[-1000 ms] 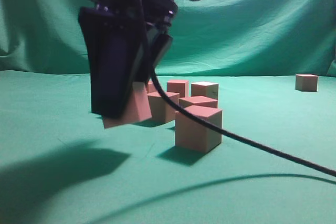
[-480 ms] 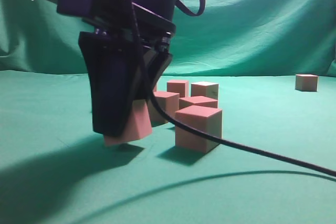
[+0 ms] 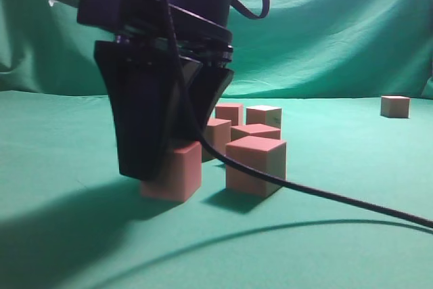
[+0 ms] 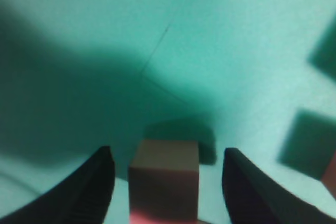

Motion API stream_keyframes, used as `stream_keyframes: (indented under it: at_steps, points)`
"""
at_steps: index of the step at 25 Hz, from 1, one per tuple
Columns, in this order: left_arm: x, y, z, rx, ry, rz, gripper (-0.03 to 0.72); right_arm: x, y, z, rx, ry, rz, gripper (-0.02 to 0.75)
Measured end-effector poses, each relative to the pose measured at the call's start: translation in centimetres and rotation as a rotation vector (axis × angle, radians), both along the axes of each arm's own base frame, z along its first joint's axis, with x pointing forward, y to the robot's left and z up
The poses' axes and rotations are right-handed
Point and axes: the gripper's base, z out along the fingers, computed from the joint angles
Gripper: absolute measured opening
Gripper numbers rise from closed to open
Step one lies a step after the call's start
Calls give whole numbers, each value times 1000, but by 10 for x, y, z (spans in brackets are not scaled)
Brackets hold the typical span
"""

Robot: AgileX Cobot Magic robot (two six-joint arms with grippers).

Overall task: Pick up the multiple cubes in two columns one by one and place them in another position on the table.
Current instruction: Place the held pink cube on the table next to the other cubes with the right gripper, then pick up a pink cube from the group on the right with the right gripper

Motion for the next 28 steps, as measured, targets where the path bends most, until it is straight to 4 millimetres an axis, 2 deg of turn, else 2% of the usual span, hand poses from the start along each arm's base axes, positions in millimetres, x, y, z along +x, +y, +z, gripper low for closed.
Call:
stream_keyframes:
  at_steps: [5, 7, 14, 18, 20, 23, 26, 28]
  points:
    - [0, 0, 0, 0, 0, 0, 0, 0, -3, 0, -34, 0, 16, 452]
    - [0, 0, 0, 0, 0, 0, 0, 0, -4, 5, -44, -8, 22, 452]
    - [0, 0, 0, 0, 0, 0, 0, 7, 1, 58, -32, -44, 10, 452]
    - [0, 0, 0, 0, 0, 0, 0, 17, -1, 97, 3, -180, -96, 452]
    - [0, 0, 0, 0, 0, 0, 0, 22, -12, 116, -25, -294, -144, 452]
    - [0, 0, 0, 0, 0, 0, 0, 33, -39, 147, -32, -430, -260, 452]
    - [0, 0, 0, 0, 0, 0, 0, 51, -83, 177, -1, -488, -420, 452]
    - [0, 0, 0, 0, 0, 0, 0, 67, -119, 190, 3, -508, -544, 452]
